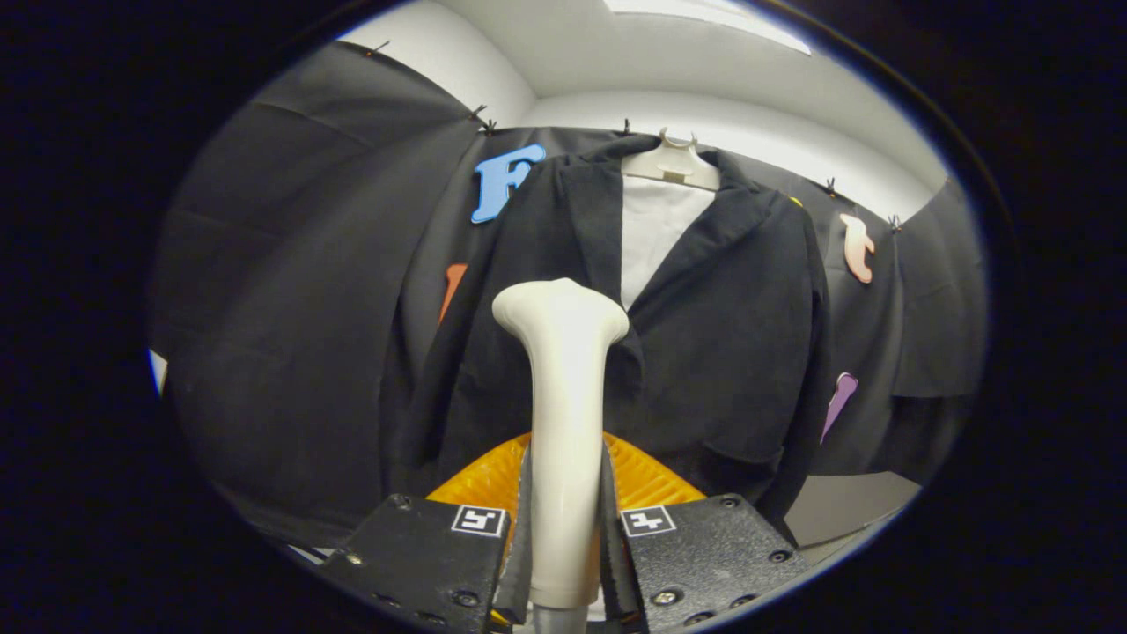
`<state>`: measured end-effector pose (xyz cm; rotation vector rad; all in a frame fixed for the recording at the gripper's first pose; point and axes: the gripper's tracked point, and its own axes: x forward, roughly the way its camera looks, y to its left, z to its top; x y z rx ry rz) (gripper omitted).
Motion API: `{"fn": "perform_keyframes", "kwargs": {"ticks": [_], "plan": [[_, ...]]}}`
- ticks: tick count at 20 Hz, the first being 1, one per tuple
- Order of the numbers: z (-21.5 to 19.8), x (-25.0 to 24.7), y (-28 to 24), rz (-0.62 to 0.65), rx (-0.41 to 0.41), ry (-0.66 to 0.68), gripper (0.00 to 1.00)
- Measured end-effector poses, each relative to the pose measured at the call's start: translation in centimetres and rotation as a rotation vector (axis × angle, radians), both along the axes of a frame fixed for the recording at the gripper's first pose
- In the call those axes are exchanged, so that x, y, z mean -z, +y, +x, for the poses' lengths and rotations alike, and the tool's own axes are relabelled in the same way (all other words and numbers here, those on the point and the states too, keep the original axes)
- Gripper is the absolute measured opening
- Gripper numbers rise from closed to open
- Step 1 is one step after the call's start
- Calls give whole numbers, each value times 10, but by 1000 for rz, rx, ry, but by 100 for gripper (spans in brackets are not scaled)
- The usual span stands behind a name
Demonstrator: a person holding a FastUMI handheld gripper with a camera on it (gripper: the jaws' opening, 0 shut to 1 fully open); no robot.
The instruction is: Iron the clothes twice with a garment steamer, once on the left side and once on the right side.
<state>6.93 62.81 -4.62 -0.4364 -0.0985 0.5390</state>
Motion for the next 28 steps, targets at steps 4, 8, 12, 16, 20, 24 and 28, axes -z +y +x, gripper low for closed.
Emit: {"fn": "perform_keyframes", "kwargs": {"ticks": [4,8,12,16,20,24,28], "plan": [[-3,21,-10,-35,3,37,35],[-4,57,-24,-69,22,134,34],[-3,75,-29,-117,23,177,34],[-20,106,-40,-155,23,219,35],[-24,135,-51,-199,43,283,34],[-25,161,-58,-248,71,330,34],[-26,183,-69,-273,101,397,34]]}}
